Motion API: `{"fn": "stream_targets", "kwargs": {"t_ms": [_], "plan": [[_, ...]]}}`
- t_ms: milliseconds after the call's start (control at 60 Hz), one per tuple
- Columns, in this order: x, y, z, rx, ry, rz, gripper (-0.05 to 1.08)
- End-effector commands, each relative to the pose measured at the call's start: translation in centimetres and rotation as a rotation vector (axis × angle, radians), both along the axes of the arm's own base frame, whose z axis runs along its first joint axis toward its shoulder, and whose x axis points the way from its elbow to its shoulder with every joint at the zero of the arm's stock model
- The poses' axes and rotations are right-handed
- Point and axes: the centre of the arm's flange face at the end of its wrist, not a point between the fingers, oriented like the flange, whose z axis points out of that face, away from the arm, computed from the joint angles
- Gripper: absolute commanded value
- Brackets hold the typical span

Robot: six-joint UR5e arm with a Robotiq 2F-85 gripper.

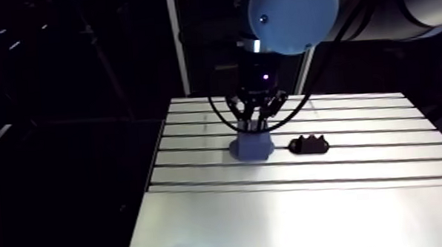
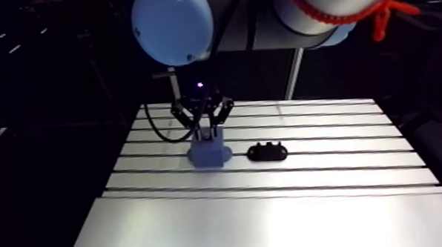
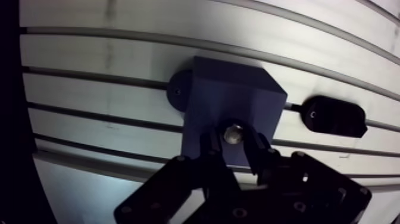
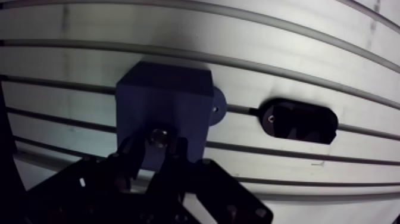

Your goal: Pick up the M10 bolt and insert it into the hex recess until seated.

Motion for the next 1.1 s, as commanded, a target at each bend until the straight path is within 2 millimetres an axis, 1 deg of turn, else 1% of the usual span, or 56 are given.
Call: {"fn": "stream_targets", "kwargs": {"t_ms": [17, 1100], "plan": [[0.0, 0.01, 0.0, 0.0, 0.0, 0.001, 0.64], [0.01, 0.02, -0.02, 0.0, -0.002, 0.019, 0.67]]}}
